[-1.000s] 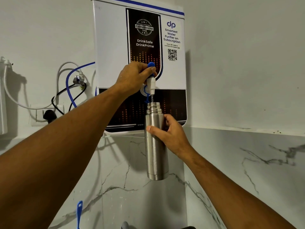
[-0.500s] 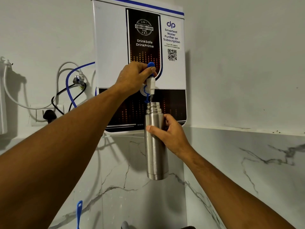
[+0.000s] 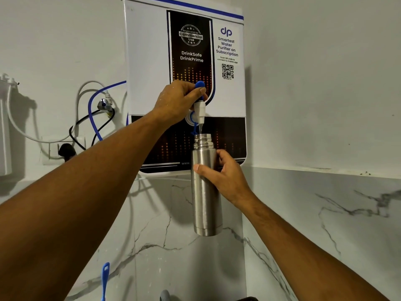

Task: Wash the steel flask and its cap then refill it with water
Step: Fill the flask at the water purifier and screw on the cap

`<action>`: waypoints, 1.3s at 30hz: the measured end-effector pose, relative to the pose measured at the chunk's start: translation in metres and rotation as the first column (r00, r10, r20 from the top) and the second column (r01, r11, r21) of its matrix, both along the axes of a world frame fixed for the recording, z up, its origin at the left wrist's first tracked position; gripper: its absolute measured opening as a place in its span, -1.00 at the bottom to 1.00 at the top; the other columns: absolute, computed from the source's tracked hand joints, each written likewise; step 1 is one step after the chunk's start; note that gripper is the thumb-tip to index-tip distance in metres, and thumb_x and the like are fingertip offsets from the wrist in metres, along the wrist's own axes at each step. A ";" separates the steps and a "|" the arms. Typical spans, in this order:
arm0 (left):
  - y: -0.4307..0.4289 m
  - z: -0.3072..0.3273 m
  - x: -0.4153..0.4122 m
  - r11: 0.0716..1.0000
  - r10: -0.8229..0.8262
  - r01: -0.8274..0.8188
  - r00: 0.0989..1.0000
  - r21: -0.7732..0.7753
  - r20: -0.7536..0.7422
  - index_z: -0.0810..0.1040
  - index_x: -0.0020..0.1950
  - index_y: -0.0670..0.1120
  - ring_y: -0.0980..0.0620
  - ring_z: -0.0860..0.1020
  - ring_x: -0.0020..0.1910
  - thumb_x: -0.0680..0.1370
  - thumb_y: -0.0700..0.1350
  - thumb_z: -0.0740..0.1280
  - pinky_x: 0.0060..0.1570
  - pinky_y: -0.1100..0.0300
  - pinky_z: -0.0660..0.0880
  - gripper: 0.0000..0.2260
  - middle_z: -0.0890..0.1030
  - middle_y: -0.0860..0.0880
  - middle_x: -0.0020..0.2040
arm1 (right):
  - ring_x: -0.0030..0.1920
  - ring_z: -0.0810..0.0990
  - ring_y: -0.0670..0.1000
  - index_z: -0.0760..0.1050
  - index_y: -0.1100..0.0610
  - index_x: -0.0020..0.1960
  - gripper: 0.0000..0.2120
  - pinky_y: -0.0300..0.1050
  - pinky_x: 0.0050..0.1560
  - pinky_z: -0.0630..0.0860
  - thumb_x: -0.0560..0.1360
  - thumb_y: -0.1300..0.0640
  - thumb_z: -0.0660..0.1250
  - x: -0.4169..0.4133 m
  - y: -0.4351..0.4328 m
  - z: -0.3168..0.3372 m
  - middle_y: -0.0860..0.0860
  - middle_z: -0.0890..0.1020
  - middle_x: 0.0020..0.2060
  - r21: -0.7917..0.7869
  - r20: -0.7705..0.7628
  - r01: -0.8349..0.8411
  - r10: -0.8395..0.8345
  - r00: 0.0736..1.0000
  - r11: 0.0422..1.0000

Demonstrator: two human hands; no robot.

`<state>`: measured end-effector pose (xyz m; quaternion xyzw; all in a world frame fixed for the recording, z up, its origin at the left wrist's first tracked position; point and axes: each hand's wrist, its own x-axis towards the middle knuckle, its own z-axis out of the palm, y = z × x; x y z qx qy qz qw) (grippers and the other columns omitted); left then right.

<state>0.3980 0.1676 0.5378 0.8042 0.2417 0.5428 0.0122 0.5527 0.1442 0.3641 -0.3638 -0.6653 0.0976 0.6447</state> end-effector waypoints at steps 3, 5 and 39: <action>0.000 0.000 0.000 1.000 -0.001 0.001 1.000 0.000 -0.002 0.71 0.14 -0.06 -0.03 0.67 0.06 0.69 0.09 0.27 0.22 -0.10 0.61 -0.70 0.72 -0.02 0.05 | 0.02 0.70 -0.06 0.45 -0.11 0.23 -0.57 -0.13 0.00 0.68 0.45 -0.05 0.56 0.000 0.000 0.000 -0.12 0.65 0.07 0.001 -0.001 0.001 -0.001 1.000 1.000; 0.000 0.000 0.001 1.000 -0.002 0.002 1.000 -0.004 0.000 0.71 0.13 -0.06 -0.03 0.67 0.06 0.69 0.09 0.27 0.22 -0.10 0.61 -0.70 0.72 -0.02 0.05 | 0.01 0.70 -0.05 0.44 -0.13 0.21 -0.58 -0.14 -0.01 0.68 0.45 -0.05 0.56 0.000 0.000 0.000 -0.12 0.65 0.07 0.001 -0.004 0.001 -0.001 1.000 1.000; -0.001 0.000 0.000 1.000 0.004 -0.004 1.000 -0.001 0.002 0.72 0.12 -0.04 -0.03 0.67 0.05 0.69 0.10 0.27 0.21 -0.11 0.61 -0.70 0.72 -0.01 0.03 | 0.01 0.70 -0.06 0.45 -0.06 0.26 -0.55 -0.20 -0.05 0.66 0.46 -0.03 0.55 -0.002 -0.001 0.001 -0.11 0.65 0.07 -0.010 -0.015 -0.008 0.008 1.000 1.000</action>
